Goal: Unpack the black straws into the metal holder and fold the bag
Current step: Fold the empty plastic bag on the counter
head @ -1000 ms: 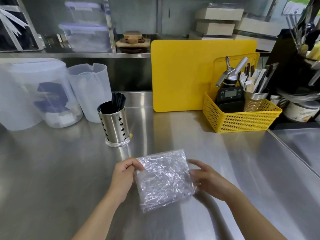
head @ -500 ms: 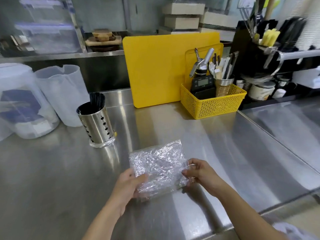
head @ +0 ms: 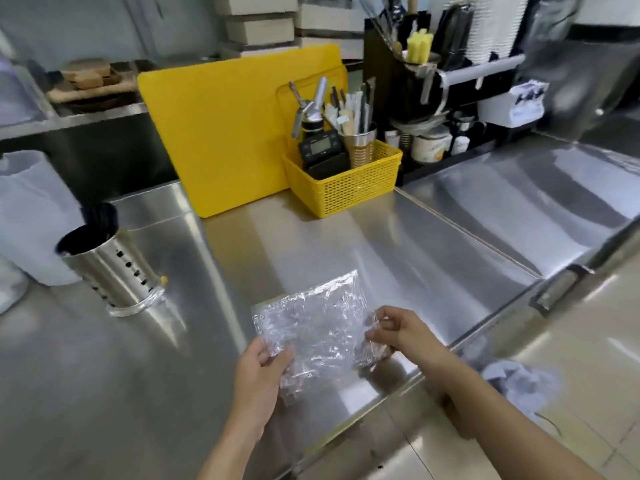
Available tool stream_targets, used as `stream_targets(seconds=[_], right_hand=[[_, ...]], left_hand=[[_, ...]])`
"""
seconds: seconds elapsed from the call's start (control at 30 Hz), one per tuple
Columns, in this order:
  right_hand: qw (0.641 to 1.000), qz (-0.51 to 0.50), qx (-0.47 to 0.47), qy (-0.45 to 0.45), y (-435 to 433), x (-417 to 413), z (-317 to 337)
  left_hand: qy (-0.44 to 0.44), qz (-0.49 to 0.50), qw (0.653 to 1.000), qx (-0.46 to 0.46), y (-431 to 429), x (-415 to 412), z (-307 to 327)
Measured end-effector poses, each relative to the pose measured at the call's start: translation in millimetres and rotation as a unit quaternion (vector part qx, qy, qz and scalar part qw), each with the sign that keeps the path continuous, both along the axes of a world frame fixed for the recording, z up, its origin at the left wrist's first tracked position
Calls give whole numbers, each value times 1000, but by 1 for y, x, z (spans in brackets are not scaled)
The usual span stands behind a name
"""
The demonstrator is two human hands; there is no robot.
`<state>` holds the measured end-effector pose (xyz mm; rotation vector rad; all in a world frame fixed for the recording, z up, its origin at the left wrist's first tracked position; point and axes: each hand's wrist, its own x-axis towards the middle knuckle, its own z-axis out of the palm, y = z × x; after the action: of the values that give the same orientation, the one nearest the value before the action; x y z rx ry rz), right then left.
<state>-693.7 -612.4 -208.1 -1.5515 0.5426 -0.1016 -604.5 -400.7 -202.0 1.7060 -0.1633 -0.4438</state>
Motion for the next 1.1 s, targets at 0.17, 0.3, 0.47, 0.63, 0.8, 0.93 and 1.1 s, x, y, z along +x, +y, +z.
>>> stream_targets(seconds=[0.17, 0.3, 0.47, 0.63, 0.8, 0.93, 1.1], right_hand=[[1000, -21, -1, -21, -67, -29, -7], [999, -21, -8, -31, -150, -67, -4], [996, -82, -18, -33, -258, -124, -2], [993, -115, -13, -7, -319, -186, -16], [981, -192, -2, 26, -349, -233, -54], [968, -237, 16, 79, -356, -260, -100], [951, -277, 8, 135, -369, -273, -170]], left_hand=[[-20, 3, 1000, -8, -69, -24, -5], [-50, 9, 999, -6, -159, -60, -11], [-44, -13, 999, -24, -269, -122, -19], [-19, -61, 997, -46, -335, -168, -26], [-22, -109, 994, 5, -375, -203, -48], [-69, -172, 981, 60, -392, -224, -84], [-27, -242, 958, 152, -417, -243, -160]])
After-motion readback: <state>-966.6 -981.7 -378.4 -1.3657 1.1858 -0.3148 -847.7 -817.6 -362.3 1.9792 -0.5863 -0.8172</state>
